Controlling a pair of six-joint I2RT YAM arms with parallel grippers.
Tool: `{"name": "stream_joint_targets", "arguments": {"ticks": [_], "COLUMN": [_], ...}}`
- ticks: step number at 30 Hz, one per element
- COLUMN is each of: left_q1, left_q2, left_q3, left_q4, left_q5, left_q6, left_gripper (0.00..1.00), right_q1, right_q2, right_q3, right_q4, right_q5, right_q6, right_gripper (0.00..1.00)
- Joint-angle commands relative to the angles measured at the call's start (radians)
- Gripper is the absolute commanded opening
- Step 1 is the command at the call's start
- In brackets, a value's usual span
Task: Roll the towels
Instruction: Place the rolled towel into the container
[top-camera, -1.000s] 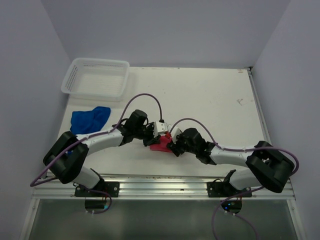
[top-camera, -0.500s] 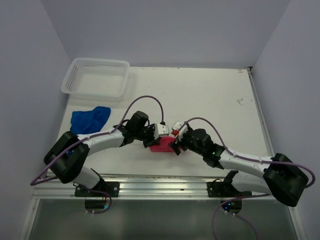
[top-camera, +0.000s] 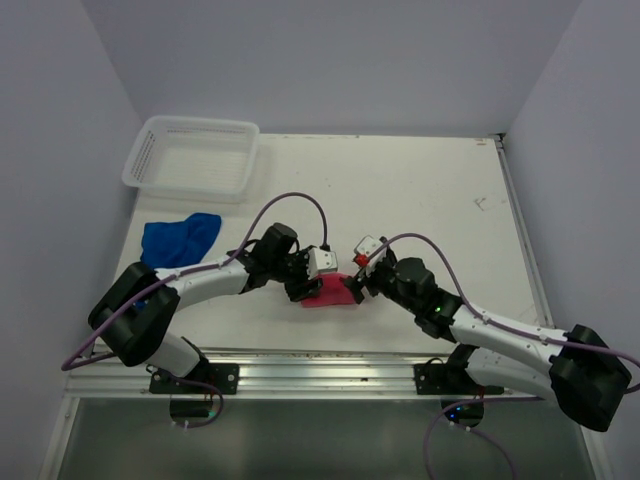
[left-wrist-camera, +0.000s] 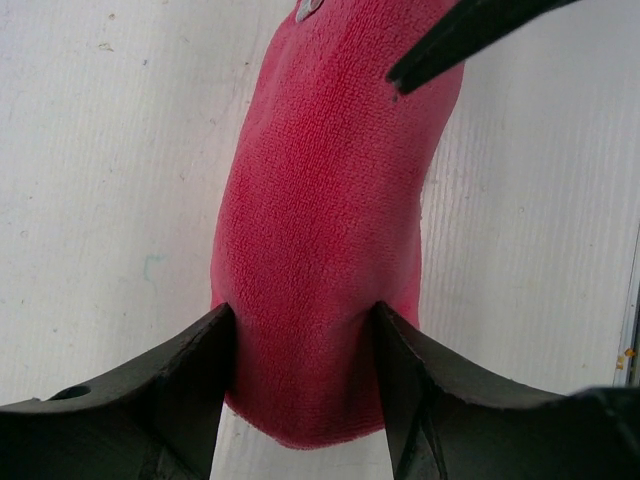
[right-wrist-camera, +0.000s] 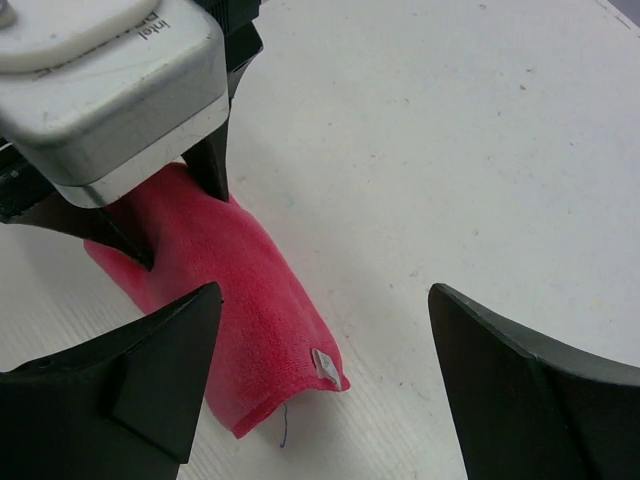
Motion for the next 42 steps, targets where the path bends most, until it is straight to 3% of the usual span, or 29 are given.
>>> {"name": "stream_joint_targets", "arguments": {"ticks": [1, 17, 28, 42], "left_q1": [-0.005, 0.023, 0.024, 0.012], "left_q2": [-0.014, -0.023, 0.074, 0.086], "left_q3": [-0.014, 0.071, 0.098, 0.067], "left_q4": [-0.075, -0.073, -0.136, -0.139], "left_q5": [-0.006, 0.084, 0.152, 0.150], "left_q6": [0.013, 0.002, 0.042, 0.015], "left_gripper": [0.61, 0.68, 0.77, 0.75], "right_q1": [-0.010, -0.023, -0.040, -0.056], "right_q2": [-0.029, -0.027, -0.070, -0.088], "right_q3": [0.003, 0.015, 0.007, 0.003], "right_q4": [-0.004, -0.019, -0.025, -0.025], "right_q5": [0.038, 0.061, 0.069, 0.086], "right_q6": [0.028, 0.041, 0.049, 0.057], "right_gripper": [0.88, 0.88, 0.88, 0.88]}}
